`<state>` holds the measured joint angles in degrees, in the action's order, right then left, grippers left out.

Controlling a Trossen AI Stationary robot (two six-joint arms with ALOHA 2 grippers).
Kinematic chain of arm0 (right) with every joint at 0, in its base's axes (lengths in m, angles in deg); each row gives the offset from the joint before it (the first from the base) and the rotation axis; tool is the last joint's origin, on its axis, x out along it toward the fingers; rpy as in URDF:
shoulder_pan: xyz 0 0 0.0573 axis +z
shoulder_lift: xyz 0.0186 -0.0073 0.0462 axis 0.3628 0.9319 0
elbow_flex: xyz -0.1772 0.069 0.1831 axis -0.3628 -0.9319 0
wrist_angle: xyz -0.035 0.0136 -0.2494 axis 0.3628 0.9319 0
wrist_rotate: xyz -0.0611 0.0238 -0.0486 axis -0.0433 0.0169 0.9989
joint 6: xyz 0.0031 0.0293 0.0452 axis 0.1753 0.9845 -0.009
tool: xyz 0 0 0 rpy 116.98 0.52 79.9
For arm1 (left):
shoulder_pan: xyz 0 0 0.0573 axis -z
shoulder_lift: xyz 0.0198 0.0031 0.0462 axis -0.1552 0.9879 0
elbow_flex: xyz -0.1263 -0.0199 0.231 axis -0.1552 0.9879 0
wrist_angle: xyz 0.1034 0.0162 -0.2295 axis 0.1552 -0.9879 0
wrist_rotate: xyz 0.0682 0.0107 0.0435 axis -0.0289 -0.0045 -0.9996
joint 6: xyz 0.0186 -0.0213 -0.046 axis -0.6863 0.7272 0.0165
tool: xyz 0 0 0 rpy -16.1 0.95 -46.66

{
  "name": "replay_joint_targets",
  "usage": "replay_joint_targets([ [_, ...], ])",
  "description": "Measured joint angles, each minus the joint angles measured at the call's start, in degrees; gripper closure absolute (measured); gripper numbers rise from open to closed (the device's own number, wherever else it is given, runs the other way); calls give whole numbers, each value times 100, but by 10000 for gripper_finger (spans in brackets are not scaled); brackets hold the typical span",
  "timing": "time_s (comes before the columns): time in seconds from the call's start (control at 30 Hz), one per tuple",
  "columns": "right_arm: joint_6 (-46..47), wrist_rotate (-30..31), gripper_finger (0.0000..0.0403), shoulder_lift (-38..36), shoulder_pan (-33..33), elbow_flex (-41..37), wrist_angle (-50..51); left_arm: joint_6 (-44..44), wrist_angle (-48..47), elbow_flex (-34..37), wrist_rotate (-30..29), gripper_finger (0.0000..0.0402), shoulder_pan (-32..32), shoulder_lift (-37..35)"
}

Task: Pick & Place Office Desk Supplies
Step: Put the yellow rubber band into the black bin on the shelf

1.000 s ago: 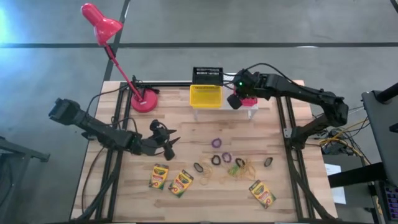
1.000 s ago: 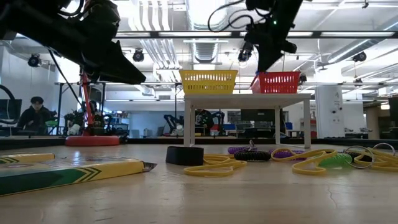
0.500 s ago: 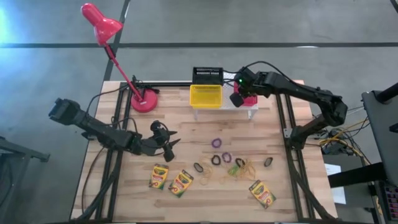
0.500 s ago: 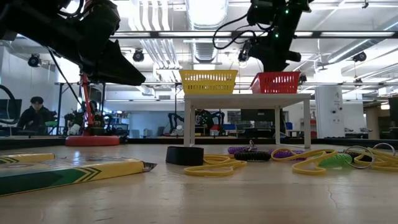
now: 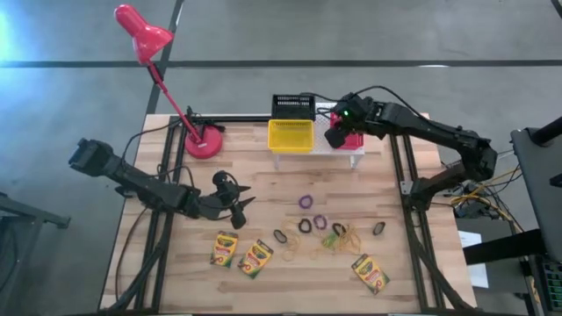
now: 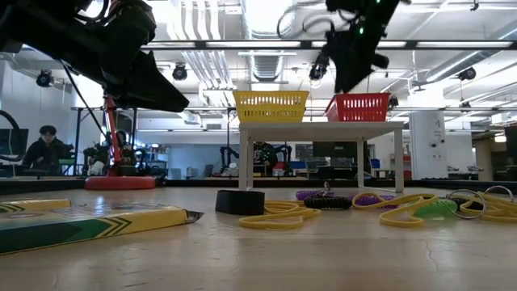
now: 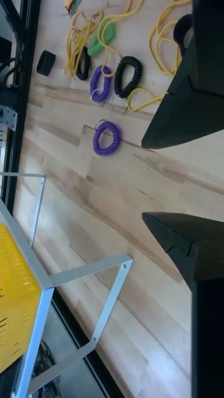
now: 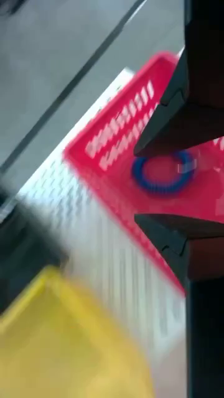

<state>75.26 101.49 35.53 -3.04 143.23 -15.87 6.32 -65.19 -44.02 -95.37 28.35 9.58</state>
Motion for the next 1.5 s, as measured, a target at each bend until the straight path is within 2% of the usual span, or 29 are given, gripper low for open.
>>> replay_joint_targets([
  [0.13, 109, 225, 258, -313, 862, 0, -182, -2, 0, 0, 2, 222, 0, -2],
  [0.37, 822, 796, 282, -332, 2875, 0, -222, -4, 2, 0, 0, 222, 0, 0],
  [0.57, 1406, 909, 294, 196, 4270, -28, -217, -4, 0, 0, 0, 222, 0, 0],
  [0.73, 2183, 853, 298, 856, 4981, -119, -210, -4, 1, 0, 0, 222, 0, 0],
  [0.8, 2428, 629, 294, 1165, 5161, -123, -207, -4, 2, 0, 0, 222, 0, 0],
  [0.9, 2573, -58, 282, 1595, 5308, -125, -289, -4, 4, 0, 0, 222, 0, 0],
  [1.07, 2697, -980, 257, 2349, 5275, -136, -397, -22, 4, 0, -2, 222, 0, 0],
  [1.27, 1818, -1159, 244, 2831, 5167, -142, -698, -22, 4, 0, -2, 222, -2, 0],
  [1.4, 1448, -1796, 252, 2853, 5004, -204, -781, -18, 7, 0, -2, 223, -2, 0],
  [1.5, 1163, -1905, 264, 2853, 4968, -307, -875, 0, 4, 2, -2, 223, -2, 0],
])
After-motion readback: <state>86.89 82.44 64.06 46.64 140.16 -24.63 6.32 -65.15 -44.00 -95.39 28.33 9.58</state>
